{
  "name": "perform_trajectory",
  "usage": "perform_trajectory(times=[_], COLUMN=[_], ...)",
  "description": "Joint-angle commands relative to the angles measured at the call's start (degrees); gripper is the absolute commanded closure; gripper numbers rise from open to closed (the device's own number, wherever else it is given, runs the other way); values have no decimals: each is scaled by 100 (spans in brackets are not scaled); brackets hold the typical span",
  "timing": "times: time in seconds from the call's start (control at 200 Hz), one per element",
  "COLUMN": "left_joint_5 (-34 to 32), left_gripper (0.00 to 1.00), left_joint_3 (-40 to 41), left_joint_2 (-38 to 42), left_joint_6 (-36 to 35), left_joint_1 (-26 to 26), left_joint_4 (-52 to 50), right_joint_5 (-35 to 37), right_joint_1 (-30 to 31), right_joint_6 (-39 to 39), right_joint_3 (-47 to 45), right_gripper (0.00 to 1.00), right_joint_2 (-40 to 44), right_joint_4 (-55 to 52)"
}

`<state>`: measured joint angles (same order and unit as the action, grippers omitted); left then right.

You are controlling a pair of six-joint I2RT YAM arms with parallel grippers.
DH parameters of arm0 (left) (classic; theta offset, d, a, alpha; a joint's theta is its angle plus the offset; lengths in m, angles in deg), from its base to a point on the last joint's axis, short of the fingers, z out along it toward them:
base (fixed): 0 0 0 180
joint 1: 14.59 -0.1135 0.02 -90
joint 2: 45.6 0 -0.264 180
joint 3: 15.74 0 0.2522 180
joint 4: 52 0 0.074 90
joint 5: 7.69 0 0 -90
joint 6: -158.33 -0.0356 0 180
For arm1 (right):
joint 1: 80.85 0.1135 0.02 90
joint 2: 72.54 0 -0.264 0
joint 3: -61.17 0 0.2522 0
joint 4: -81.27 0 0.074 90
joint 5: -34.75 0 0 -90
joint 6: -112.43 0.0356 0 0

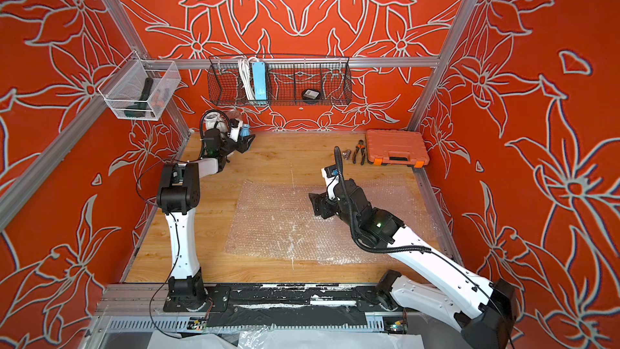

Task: Unwrap the vase from the bubble wrap
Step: Place the vase at the center of the board.

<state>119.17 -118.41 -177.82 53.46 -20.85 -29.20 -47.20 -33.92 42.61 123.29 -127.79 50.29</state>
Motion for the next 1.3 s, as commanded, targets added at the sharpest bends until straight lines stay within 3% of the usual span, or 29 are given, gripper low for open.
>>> perform_trajectory(times=[0.0,0.27,0.766,1.296], left_joint_5=[626,762,419,948], left_gripper=[63,61,53,53], left_joint_3=[-167,464,448,1586], left_joint_2=[52,228,179,639], left_joint_6=[-713,-1204,-1742,-563], left_joint_1=[-46,-62,-105,-461], left_joint_4=[-392,-260,-974,737], right_joint_5=[144,65,100,47], right_joint_1=[0,4,-1,-1], right_joint_6=[-59,-17,3,45], right_joint_3=[232,313,271,315], right_gripper=[18,18,18,18], right_joint_2=[-98,-331,-224,-148], right_joint_4=[-25,28,23,-81])
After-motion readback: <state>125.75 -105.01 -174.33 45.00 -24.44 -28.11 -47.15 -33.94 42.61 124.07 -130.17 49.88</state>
